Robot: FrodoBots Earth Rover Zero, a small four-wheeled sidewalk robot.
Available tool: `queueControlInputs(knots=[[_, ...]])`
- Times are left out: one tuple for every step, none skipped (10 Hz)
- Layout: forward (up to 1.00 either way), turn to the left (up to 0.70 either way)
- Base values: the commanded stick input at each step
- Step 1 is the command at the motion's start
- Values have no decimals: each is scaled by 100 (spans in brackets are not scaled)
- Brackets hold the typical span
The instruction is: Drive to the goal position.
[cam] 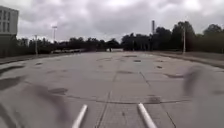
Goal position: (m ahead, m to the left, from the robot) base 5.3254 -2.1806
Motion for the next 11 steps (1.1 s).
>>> queueControlInputs(knots=[[100,0],[100,0],[100,0],[100,0],[100,0],[100,0],[100,0],[100,0],[100,0],[100,0],[100,-7]])
